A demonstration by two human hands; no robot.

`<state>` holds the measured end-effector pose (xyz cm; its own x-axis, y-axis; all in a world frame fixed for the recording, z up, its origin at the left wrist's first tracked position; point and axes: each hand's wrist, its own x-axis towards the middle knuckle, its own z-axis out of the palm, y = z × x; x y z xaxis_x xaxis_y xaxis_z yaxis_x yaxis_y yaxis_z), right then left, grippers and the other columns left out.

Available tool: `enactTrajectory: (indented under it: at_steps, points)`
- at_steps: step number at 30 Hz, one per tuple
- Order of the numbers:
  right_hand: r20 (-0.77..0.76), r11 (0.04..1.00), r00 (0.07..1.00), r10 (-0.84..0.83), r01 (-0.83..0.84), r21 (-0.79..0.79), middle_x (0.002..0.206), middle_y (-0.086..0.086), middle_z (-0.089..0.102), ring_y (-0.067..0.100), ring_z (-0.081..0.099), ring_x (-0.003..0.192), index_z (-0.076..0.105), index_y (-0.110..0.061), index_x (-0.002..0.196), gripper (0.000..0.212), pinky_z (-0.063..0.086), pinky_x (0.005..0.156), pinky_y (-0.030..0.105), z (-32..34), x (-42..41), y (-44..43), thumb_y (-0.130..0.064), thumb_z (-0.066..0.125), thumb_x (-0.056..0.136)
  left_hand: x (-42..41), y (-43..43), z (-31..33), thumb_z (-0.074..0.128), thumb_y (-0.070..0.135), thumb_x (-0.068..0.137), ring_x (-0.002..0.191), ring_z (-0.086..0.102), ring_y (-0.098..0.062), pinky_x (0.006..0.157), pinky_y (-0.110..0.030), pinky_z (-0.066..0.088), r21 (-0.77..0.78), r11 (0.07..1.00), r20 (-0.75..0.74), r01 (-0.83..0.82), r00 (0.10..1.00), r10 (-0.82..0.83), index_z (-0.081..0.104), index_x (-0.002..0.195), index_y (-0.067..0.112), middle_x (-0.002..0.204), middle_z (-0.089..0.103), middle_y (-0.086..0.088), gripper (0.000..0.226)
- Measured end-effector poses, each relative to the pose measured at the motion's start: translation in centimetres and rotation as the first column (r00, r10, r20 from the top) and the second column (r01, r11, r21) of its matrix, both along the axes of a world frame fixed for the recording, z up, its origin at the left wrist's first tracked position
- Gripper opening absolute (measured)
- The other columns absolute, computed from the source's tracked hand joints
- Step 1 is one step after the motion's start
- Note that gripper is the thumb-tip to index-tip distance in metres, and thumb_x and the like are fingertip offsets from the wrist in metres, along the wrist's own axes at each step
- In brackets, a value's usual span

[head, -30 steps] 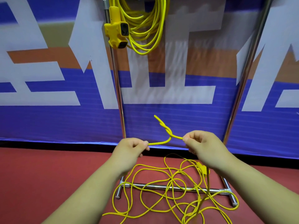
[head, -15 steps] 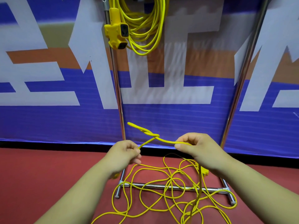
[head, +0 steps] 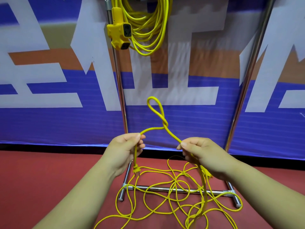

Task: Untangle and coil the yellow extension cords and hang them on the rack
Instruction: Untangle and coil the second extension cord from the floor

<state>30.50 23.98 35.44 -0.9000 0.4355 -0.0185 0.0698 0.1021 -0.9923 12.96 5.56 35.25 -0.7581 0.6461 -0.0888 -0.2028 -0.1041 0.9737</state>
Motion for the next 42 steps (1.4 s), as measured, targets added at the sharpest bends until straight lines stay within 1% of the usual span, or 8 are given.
enactTrajectory:
  at_steps: [7, 13, 18, 23, 28, 33, 38, 42]
  points:
    - [0.029, 0.986, 0.989, -0.145, 0.147, -0.074, 0.061, -0.004, 0.042, 0.014, 0.034, 0.057, 0.071, -0.015, 0.1, 0.025, 0.031, 0.057, 0.03, -1.0, -0.8, 0.7, -0.025, 0.047, 0.104, -1.0, -0.3, -0.6, 0.065, 0.008, 0.094, 0.076, 0.068, -0.019, 0.08, -0.036, 0.054, -0.169, 0.98, -0.249, -0.103, 0.967, 0.059, 0.074, 0.089, 0.007, 0.08, 0.073, -0.011, 0.011]
    - [-0.093, 0.963, 0.967, -0.235, 0.245, 0.116, 0.062, 0.002, 0.046, 0.017, 0.04, 0.056, 0.074, -0.024, 0.097, 0.01, 0.035, 0.056, 0.033, -0.8, -0.6, 0.9, -0.024, 0.064, 0.095, 0.2, -0.7, -0.5, 0.051, 0.033, 0.102, 0.059, 0.045, -0.014, 0.074, -0.037, 0.05, -0.21, 0.918, 0.09, 0.337, 0.941, -0.325, 0.074, 0.11, 0.006, 0.069, 0.051, -0.002, 0.037]
    - [-0.076, 0.951, 0.972, -0.22, 0.231, 0.205, 0.064, -0.003, 0.061, 0.012, 0.055, 0.06, 0.071, -0.022, 0.089, 0.011, 0.048, 0.065, 0.032, -1.1, -0.9, 0.5, -0.024, 0.062, 0.095, 1.4, -0.1, 0.1, 0.059, 0.031, 0.09, 0.061, 0.054, -0.018, 0.086, -0.049, 0.053, -0.078, 0.923, 0.158, 0.378, 0.918, -0.363, 0.075, 0.095, 0.006, 0.075, 0.056, -0.008, 0.03]
    - [-0.09, 0.957, 0.979, -0.183, 0.199, 0.211, 0.066, -0.009, 0.06, 0.007, 0.048, 0.055, 0.068, -0.022, 0.086, 0.01, 0.04, 0.061, 0.031, -0.7, -1.1, -0.1, -0.024, 0.064, 0.094, 2.0, 0.3, -0.1, 0.061, 0.016, 0.086, 0.065, 0.062, -0.021, 0.081, -0.044, 0.057, -0.007, 0.923, 0.163, 0.385, 0.911, -0.379, 0.07, 0.104, 0.002, 0.078, 0.064, -0.01, 0.025]
    - [-0.143, 0.945, 0.967, -0.213, 0.24, 0.22, 0.058, -0.016, 0.054, 0.001, 0.043, 0.05, 0.071, -0.024, 0.079, 0.013, 0.034, 0.059, 0.025, -0.1, -1.0, -0.1, -0.03, 0.071, 0.09, 2.1, 0.5, 0.1, 0.069, 0.014, 0.091, 0.071, 0.071, -0.018, 0.069, -0.031, 0.058, -0.244, 0.946, -0.081, 0.215, 0.967, -0.241, 0.072, 0.092, 0.008, 0.082, 0.073, -0.008, 0.007]
    - [-0.043, 0.98, 0.985, -0.167, 0.171, 0.098, 0.066, -0.002, 0.056, 0.016, 0.043, 0.055, 0.075, -0.017, 0.081, 0.033, 0.037, 0.054, 0.029, 0.3, -0.4, 0.1, -0.033, 0.054, 0.1, -0.3, -0.1, -0.9, 0.076, 0.012, 0.087, 0.069, 0.071, -0.019, 0.071, -0.041, 0.062, -0.301, 0.949, -0.206, -0.09, 0.978, 0.028, 0.06, 0.086, 0.006, 0.076, 0.068, -0.013, 0.017]
    - [0.022, 0.986, 0.987, -0.161, 0.159, 0.051, 0.068, 0.001, 0.053, 0.014, 0.047, 0.058, 0.07, -0.014, 0.093, 0.02, 0.041, 0.062, 0.03, -0.3, -0.3, 0.5, -0.025, 0.054, 0.101, -1.0, -1.2, -0.7, 0.064, 0.028, 0.092, 0.059, 0.045, -0.015, 0.063, -0.034, 0.053, -0.17, 0.953, 0.133, 0.252, 0.964, -0.231, 0.068, 0.105, 0.003, 0.071, 0.047, -0.005, 0.029]
    - [-0.045, 0.987, 0.987, -0.155, 0.156, 0.038, 0.067, 0.003, 0.054, 0.016, 0.047, 0.058, 0.065, -0.017, 0.096, 0.005, 0.043, 0.062, 0.03, -0.1, -0.2, 0.3, -0.021, 0.067, 0.093, -0.1, -0.6, -0.2, 0.053, 0.029, 0.1, 0.056, 0.04, -0.014, 0.06, -0.031, 0.044, -0.097, 0.937, 0.195, 0.335, 0.93, -0.313, 0.07, 0.109, 0.001, 0.067, 0.047, -0.002, 0.034]
